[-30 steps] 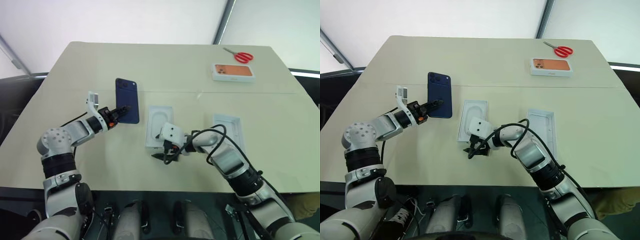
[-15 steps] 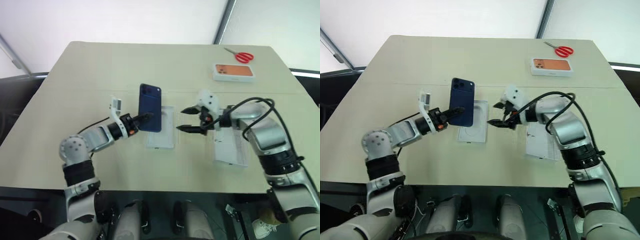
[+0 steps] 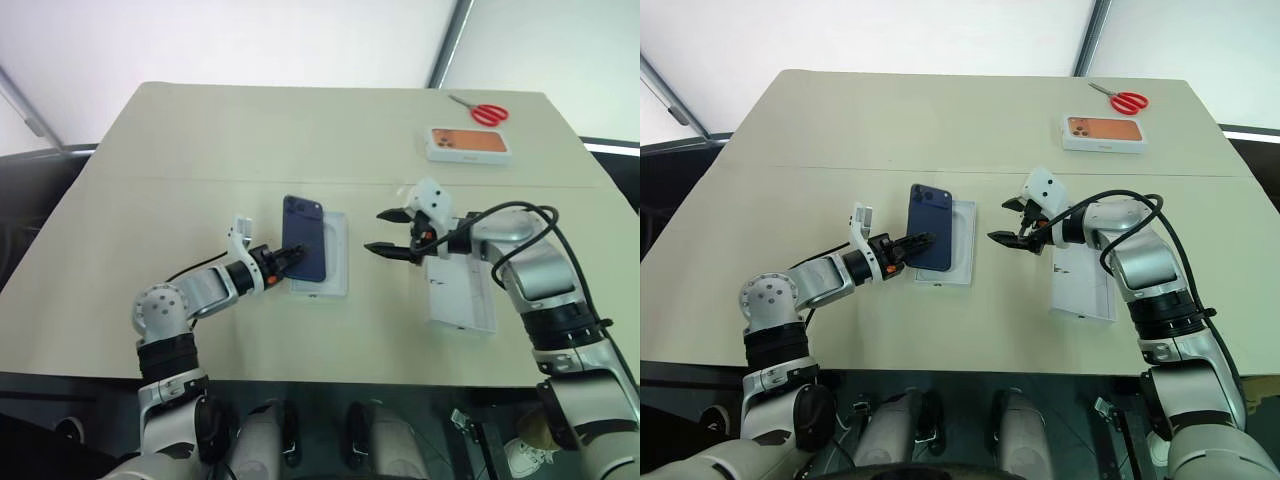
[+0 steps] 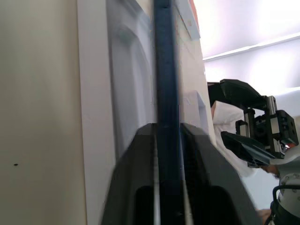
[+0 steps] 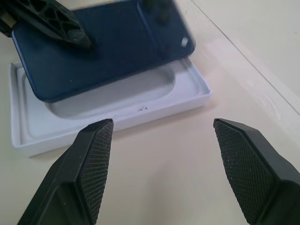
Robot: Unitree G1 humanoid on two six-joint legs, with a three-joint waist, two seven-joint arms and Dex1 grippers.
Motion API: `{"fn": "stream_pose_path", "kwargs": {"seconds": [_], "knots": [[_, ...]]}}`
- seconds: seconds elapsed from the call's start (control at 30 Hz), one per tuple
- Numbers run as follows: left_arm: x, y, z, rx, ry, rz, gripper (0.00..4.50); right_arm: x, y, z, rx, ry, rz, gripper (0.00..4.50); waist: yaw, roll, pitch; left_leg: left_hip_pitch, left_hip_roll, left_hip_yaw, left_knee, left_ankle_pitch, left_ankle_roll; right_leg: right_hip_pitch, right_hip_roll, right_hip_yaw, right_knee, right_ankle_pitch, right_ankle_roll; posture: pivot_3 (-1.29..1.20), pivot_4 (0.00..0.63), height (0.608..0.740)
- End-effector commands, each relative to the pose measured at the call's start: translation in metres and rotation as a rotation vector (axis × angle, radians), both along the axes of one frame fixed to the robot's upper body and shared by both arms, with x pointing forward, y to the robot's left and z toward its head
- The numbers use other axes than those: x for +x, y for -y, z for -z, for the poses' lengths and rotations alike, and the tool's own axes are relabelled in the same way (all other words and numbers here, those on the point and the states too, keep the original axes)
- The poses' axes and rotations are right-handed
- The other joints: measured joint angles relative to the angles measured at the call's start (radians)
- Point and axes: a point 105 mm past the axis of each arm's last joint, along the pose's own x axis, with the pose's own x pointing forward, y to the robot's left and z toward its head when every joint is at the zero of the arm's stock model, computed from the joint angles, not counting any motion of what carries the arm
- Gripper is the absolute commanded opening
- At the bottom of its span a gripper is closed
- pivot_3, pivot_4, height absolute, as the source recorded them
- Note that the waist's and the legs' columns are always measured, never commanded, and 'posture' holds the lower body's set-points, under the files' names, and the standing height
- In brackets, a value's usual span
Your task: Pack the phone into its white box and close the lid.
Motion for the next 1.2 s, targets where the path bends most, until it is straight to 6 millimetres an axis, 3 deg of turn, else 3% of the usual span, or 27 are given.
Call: {"fn": "stream_pose_path", "kwargs": {"seconds": [0.03, 0.13, 0.53, 0.7, 1.0, 1.2], "knots": [[-0.002, 0.01, -0.017, -0.018, 0.068, 0.045, 2.88, 0.002, -0.001, -0.007, 0.009, 0.045, 0.002, 3.6, 0.0, 0.0, 0.0, 0.0, 0.0, 0.0, 0.0, 0.0, 0.0, 0.0, 0.0, 0.0, 0.0, 0.0, 0.0, 0.0, 0.15, 0.738], [-0.003, 0.013, -0.016, -0.004, 0.075, 0.057, 4.43, 0.0, -0.006, -0.007, 0.027, 0.032, -0.009, 3.6, -0.001, 0.0, 0.0, 0.0, 0.0, 0.0, 0.0, 0.0, -0.001, 0.0, 0.0, 0.0, 0.0, 0.0, 0.0, 0.0, 0.15, 0.738], [-0.004, -0.006, -0.02, 0.094, 0.117, 0.045, 4.48, 0.004, -0.012, -0.008, 0.022, 0.052, -0.013, 3.6, -0.004, 0.0, 0.0, 0.0, 0.0, 0.0, 0.0, 0.0, 0.0, 0.0, 0.001, 0.0, 0.0, 0.0, 0.0, 0.0, 0.15, 0.738], [0.006, -0.017, -0.036, 0.094, 0.165, -0.002, 4.48, 0.006, -0.016, -0.003, 0.012, 0.057, -0.022, 3.6, -0.004, 0.0, 0.0, 0.0, 0.001, 0.0, 0.0, 0.0, 0.0, 0.0, 0.001, 0.0, 0.0, 0.0, 0.0, 0.0, 0.15, 0.738], [0.026, -0.012, -0.03, 0.109, 0.162, -0.051, 4.48, 0.008, -0.022, -0.004, 0.018, 0.052, -0.036, 3.6, -0.002, 0.0, 0.0, 0.0, 0.0, 0.0, 0.0, 0.0, -0.001, 0.0, 0.001, 0.0, 0.0, 0.0, 0.0, 0.0, 0.15, 0.738], [0.029, -0.007, -0.028, 0.125, 0.183, -0.046, 4.48, 0.011, -0.021, -0.009, 0.035, 0.069, -0.013, 3.6, -0.004, 0.0, 0.0, 0.0, 0.0, 0.0, 0.0, 0.0, 0.0, 0.0, 0.001, 0.0, 0.0, 0.0, 0.0, 0.0, 0.15, 0.738]]}}
